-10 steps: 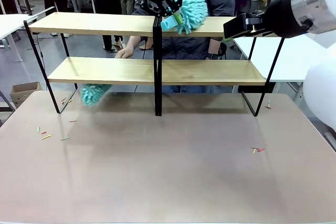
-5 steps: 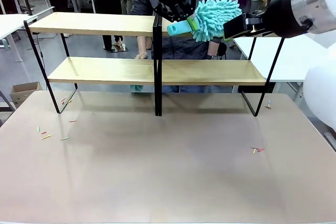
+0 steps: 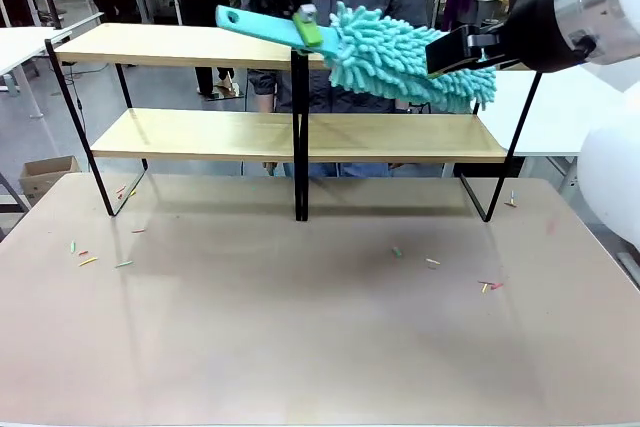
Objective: Clean the shelves.
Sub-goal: Clean another randomly selected level of the Shelf with the Duster.
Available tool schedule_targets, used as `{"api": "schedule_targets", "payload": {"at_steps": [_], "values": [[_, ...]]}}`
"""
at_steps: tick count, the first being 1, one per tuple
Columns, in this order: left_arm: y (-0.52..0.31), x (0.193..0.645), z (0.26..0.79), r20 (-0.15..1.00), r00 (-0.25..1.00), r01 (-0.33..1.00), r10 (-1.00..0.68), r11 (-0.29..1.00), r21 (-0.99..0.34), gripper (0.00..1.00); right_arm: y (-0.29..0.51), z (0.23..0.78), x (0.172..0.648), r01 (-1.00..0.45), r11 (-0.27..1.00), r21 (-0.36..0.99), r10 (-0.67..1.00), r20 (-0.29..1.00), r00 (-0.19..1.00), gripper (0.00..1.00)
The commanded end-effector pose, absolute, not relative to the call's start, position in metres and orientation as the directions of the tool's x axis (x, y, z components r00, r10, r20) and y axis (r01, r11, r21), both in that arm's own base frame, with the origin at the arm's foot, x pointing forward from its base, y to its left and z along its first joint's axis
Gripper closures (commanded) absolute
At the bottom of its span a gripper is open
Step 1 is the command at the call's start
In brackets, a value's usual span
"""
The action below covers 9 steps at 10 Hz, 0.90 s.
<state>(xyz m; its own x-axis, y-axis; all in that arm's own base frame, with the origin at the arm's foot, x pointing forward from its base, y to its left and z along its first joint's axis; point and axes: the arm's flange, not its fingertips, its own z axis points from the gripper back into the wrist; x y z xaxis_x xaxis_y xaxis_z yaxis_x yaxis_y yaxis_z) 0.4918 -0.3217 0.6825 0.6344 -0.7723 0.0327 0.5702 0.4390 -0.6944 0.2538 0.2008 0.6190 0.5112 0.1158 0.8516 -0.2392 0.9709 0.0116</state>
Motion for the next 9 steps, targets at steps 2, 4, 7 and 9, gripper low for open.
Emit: {"api": "schedule_targets", "payload": {"at_steps": [2,4,7,9], "values": [[-0.318,0.504,0.699,0.074,0.636,0.567,-0.768,0.4,-0.72,0.89,0.201,0.619,0.255,-0.241,0.97,0.015,0.114,0.852,0.511,0.0],[-0.311,0.505,0.703,0.082,0.644,0.562,-0.761,0.397,-0.726,0.89,0.201,0.619,0.255,-0.241,0.97,0.015,0.114,0.852,0.511,0.0],[-0.239,0.512,0.734,0.208,0.742,0.53,-0.637,0.367,-0.764,0.89,0.201,0.619,0.255,-0.241,0.97,0.015,0.114,0.852,0.511,0.0],[-0.149,0.509,0.753,0.278,0.862,0.463,-0.423,0.438,-0.77,0.89,0.201,0.619,0.255,-0.241,0.97,0.015,0.114,0.852,0.511,0.0]]}}
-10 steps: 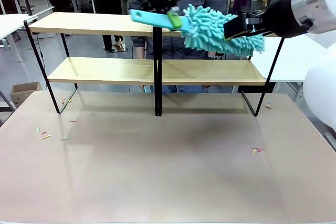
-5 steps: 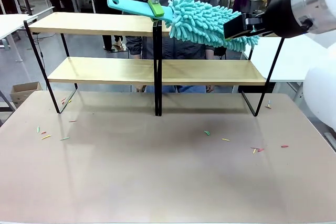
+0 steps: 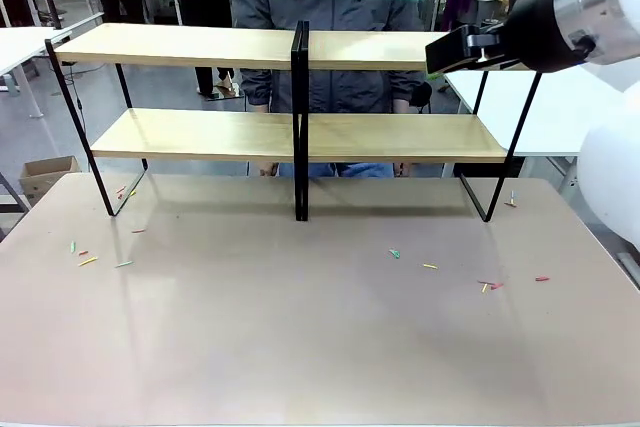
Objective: Clean the shelves.
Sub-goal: Clean another randomly selected level of the Shelf with the Duster.
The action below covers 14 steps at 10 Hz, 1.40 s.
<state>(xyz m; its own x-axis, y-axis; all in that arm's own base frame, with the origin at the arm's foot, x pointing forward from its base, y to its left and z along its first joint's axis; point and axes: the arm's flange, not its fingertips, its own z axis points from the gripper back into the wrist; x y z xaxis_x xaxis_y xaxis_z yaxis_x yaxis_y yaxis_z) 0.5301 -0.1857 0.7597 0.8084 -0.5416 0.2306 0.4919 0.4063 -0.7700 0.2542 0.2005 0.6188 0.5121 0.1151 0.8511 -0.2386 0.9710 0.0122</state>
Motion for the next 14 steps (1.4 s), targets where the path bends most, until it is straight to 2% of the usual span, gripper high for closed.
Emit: {"api": "schedule_targets", "payload": {"at_steps": [1,2,4,5,7,8,9,10,11,14], "values": [[-0.104,0.501,0.751,0.281,0.913,0.397,-0.298,0.482,-0.781,0.89,0.201,0.619,0.255,-0.241,0.97,0.015,0.114,0.852,0.511,0.0],[-0.058,0.486,0.745,0.279,0.944,0.329,-0.174,0.49,-0.807,0.89,0.201,0.619,0.255,-0.241,0.97,0.015,0.114,0.852,0.511,0.0],[0.044,0.437,0.712,0.251,0.96,0.179,0.124,0.417,-0.891,0.89,0.201,0.619,0.255,-0.241,0.97,0.015,0.114,0.852,0.511,0.0],[0.088,0.409,0.691,0.212,0.931,0.095,0.297,0.363,-0.927,0.89,0.201,0.619,0.255,-0.241,0.97,0.015,0.114,0.852,0.511,0.0],[0.173,0.352,0.651,0.089,0.785,-0.049,0.613,0.205,-0.978,0.89,0.201,0.619,0.255,-0.241,0.97,0.015,0.114,0.852,0.511,0.0],[0.192,0.329,0.639,0.107,0.735,0.003,0.67,0.154,-0.988,0.89,0.201,0.619,0.255,-0.241,0.97,0.015,0.114,0.852,0.511,0.0],[0.205,0.32,0.627,0.097,0.689,-0.003,0.718,0.137,-0.991,0.89,0.201,0.619,0.255,-0.241,0.97,0.015,0.114,0.852,0.511,0.0],[0.208,0.324,0.62,0.033,0.621,-0.059,0.783,0.089,-0.994,0.89,0.201,0.619,0.255,-0.241,0.97,0.015,0.114,0.852,0.511,0.0],[0.227,0.321,0.62,0.033,0.745,-0.091,0.667,0.151,-0.984,0.89,0.201,0.619,0.255,-0.241,0.97,0.015,0.114,0.852,0.511,0.0],[0.227,0.321,0.62,0.033,0.745,-0.091,0.667,0.151,-0.984,0.89,0.201,0.619,0.255,-0.241,0.97,0.015,0.114,0.852,0.511,0.0]]}}
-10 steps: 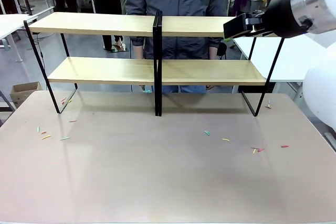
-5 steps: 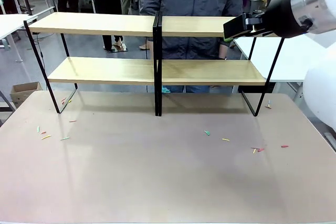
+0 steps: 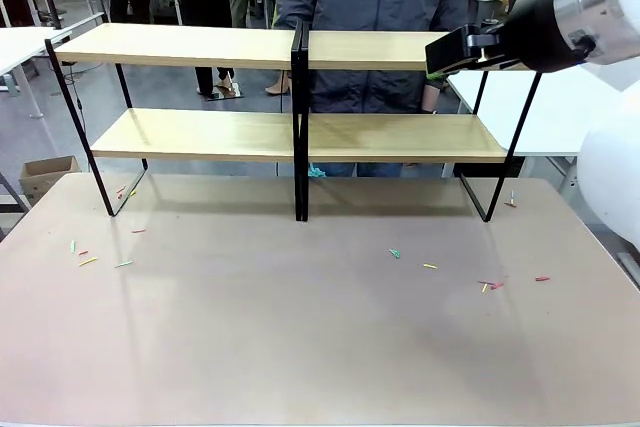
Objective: Clean the shelves.
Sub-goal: Clean another randomly selected level of the Shelf with the Duster, then place the Duster on the table.
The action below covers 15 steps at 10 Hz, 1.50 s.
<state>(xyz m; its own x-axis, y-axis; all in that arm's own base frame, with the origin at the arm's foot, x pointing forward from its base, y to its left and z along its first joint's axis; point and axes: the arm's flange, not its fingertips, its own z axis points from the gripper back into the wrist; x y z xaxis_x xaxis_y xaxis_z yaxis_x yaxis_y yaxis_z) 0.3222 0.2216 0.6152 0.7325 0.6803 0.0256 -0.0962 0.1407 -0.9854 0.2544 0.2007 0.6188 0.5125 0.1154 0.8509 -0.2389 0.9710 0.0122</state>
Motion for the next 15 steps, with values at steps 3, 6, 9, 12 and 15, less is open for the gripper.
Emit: {"api": "schedule_targets", "payload": {"at_steps": [3,6,9,12,15], "values": [[0.227,0.321,0.62,0.033,0.745,-0.091,0.667,0.151,-0.984,0.89,0.201,0.619,0.255,-0.241,0.97,0.015,0.114,0.852,0.511,0.0],[0.227,0.321,0.62,0.033,0.745,-0.091,0.667,0.151,-0.984,0.89,0.201,0.619,0.255,-0.241,0.97,0.015,0.114,0.852,0.511,0.0],[0.227,0.321,0.62,0.033,0.745,-0.091,0.667,0.151,-0.984,0.89,0.201,0.619,0.255,-0.241,0.97,0.015,0.114,0.852,0.511,0.0],[0.216,0.304,0.623,0.276,0.932,0.233,0.234,0.196,-0.953,0.88,0.159,0.628,0.225,-0.346,0.936,0.067,0.144,0.823,0.55,0.0],[0.16,0.301,0.593,0.488,0.8,0.576,-0.35,0.217,-0.788,0.88,0.101,0.588,0.246,-0.358,0.885,0.298,0.089,0.646,0.758,0.0]]}}
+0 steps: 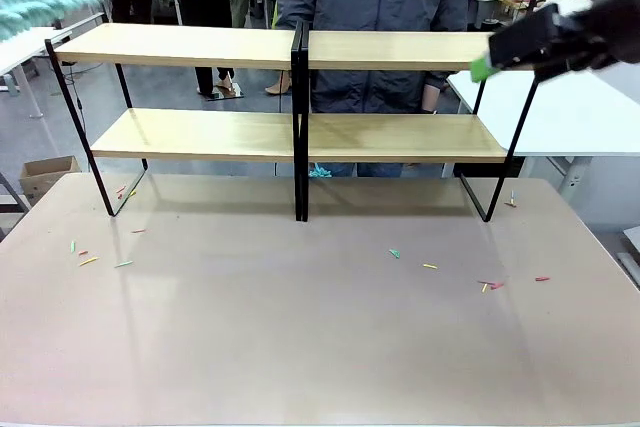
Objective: Clean the shelves.
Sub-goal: Place the Duster on the table.
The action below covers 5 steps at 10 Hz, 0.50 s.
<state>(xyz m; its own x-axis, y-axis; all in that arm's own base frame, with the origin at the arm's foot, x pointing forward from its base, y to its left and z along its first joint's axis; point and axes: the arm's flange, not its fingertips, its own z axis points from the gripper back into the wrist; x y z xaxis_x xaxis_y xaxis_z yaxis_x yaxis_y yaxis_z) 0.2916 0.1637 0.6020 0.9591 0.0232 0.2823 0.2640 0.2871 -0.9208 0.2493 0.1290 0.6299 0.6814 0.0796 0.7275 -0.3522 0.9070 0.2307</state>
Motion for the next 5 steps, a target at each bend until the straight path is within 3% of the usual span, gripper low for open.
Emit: {"api": "schedule_targets", "payload": {"at_steps": [1,3,5], "values": [[0.13,0.302,0.583,0.499,0.71,0.657,-0.497,0.212,-0.724,0.88,0.085,0.562,0.258,-0.344,0.843,0.414,0.064,0.557,0.828,0.0],[0.096,0.304,0.552,0.439,0.558,0.739,-0.704,0.181,-0.649,0.88,0.04,0.489,0.272,-0.145,0.711,0.688,-0.1,0.303,0.948,0.0],[0.078,0.313,0.51,0.277,0.463,0.794,-0.842,0.255,-0.552,0.88,0.01,0.42,0.26,0.077,0.686,0.724,-0.265,0.15,0.952,0.0]]}}
